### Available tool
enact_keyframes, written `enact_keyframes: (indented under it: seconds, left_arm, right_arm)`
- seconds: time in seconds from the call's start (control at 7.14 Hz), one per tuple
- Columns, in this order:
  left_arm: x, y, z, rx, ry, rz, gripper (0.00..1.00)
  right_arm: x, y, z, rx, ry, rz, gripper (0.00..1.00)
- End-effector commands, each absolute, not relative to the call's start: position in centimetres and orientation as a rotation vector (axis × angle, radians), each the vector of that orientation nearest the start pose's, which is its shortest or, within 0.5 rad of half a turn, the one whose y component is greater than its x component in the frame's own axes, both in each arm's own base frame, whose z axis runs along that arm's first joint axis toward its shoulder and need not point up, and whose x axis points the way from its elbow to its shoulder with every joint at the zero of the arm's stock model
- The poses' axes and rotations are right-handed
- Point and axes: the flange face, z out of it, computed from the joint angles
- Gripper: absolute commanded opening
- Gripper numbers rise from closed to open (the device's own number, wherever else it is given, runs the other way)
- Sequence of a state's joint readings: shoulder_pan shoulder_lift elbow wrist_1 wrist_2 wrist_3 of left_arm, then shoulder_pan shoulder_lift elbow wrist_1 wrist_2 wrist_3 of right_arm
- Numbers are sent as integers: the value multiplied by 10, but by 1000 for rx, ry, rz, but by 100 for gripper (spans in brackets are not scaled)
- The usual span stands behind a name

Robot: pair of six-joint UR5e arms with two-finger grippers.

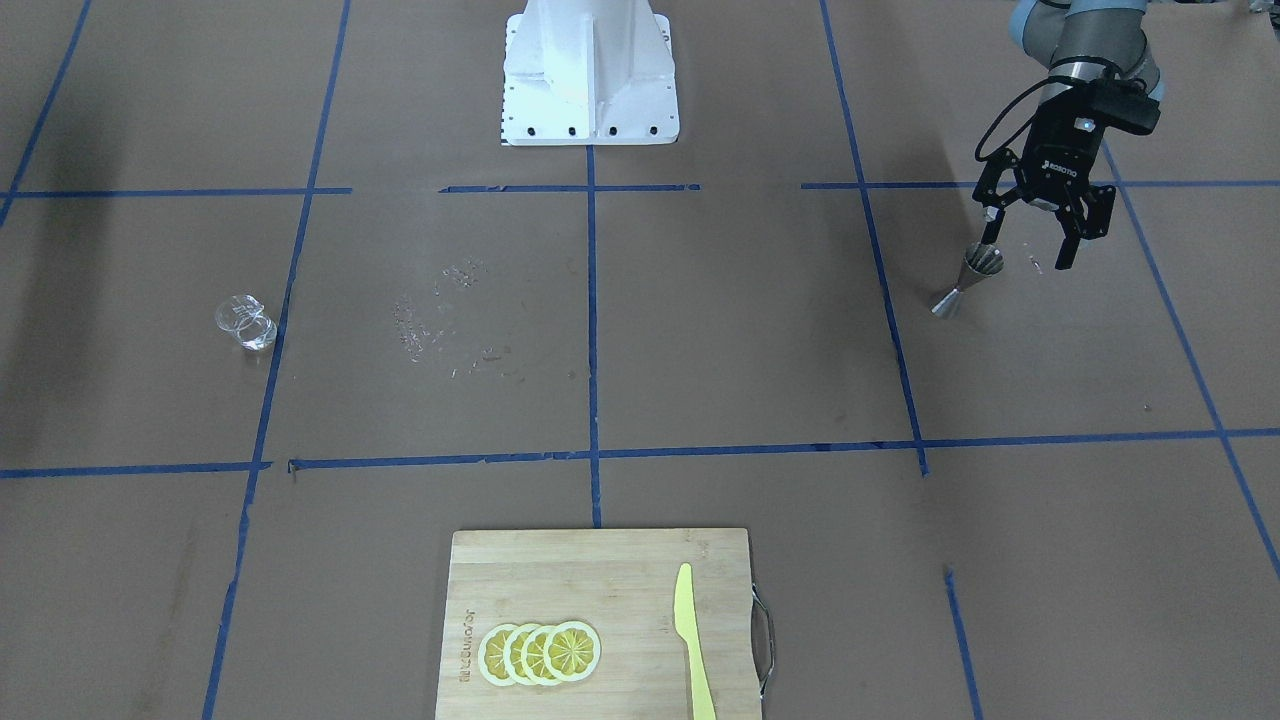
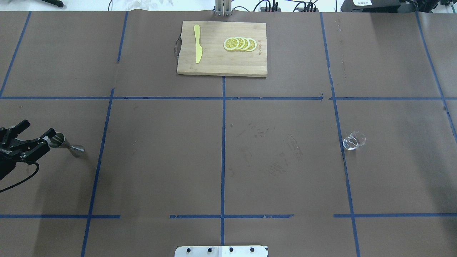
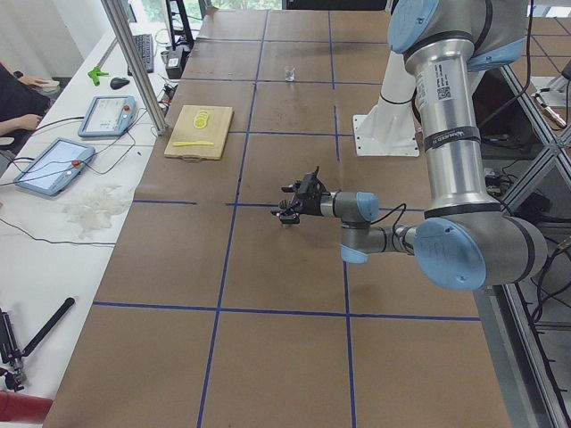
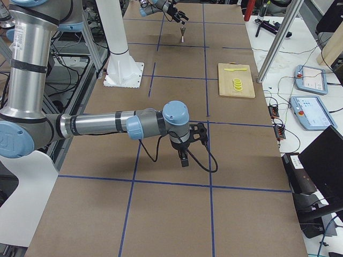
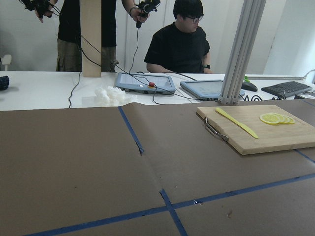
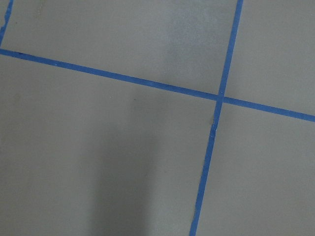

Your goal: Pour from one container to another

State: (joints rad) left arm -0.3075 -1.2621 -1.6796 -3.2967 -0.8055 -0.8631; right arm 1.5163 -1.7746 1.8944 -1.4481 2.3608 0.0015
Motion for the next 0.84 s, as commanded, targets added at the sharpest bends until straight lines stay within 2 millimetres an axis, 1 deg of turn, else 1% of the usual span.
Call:
enact_keyframes:
  seconds: [0.0, 0.14, 0.56, 0.7]
  left_arm:
    - [268, -274, 563, 1254, 886, -306, 100]
    - [273, -271, 567, 1247, 889, -296, 100]
    - [282, -268, 566, 1240, 904, -287, 100]
    - [291, -268, 568, 1239, 907, -286, 100]
  right_arm:
    - [43, -419, 576, 212, -791, -139, 100]
    - [43, -419, 576, 211, -792, -138, 100]
    - [43, -419, 576, 211, -792, -138, 100]
    - [43, -419, 577, 210, -792, -137, 100]
